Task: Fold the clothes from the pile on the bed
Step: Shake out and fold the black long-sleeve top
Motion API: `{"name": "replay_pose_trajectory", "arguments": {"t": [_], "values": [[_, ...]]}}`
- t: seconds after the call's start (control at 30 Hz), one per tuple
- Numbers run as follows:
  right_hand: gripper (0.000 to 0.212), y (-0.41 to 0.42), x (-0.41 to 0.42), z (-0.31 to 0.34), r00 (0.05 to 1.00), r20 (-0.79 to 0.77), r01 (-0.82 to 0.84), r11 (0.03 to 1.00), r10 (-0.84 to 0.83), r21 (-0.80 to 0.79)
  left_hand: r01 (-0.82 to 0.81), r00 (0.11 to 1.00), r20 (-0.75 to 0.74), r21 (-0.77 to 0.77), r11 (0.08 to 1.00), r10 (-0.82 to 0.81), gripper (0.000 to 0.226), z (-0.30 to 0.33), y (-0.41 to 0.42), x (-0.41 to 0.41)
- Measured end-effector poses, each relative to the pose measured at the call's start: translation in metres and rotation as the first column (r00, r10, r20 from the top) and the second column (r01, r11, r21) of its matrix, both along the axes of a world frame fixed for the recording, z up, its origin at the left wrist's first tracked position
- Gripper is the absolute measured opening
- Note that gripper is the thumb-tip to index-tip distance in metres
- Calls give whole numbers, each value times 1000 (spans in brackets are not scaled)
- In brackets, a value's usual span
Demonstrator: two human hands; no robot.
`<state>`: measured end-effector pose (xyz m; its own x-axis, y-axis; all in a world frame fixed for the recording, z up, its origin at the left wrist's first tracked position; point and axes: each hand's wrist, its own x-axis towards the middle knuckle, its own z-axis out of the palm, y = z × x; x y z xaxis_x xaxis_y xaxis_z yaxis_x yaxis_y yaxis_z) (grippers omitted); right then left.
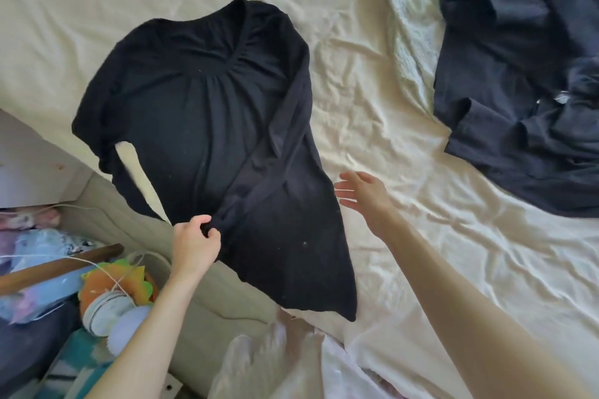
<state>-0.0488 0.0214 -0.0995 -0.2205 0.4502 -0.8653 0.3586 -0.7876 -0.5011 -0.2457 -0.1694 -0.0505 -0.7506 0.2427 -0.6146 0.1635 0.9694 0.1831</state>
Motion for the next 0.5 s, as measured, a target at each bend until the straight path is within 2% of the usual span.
{"name": "replay_pose_trajectory", "arguments": {"t": [0.1,0.27,0.37,0.43,0.5], "values": [[19,10,-24,-3,1000,-19,-16,1000,16,-5,169,986,-23,38,985,-168,41,-13,30,-2],[22,24,-60,-4,996,-83,-42,999,39,-33,333,941,-28,250,909,-337,48,-34,105,4],[30,24,-74,-7,993,-92,-78,992,69,-100,391,919,-22,171,904,-393,56,-51,138,5],[40,23,-79,-14,996,-74,-51,994,44,-92,416,909,-73,123,901,-410,39,-62,148,-1],[42,23,-78,-20,998,-64,19,997,-24,-76,272,961,-16,232,934,-276,13,-65,148,-15]]}}
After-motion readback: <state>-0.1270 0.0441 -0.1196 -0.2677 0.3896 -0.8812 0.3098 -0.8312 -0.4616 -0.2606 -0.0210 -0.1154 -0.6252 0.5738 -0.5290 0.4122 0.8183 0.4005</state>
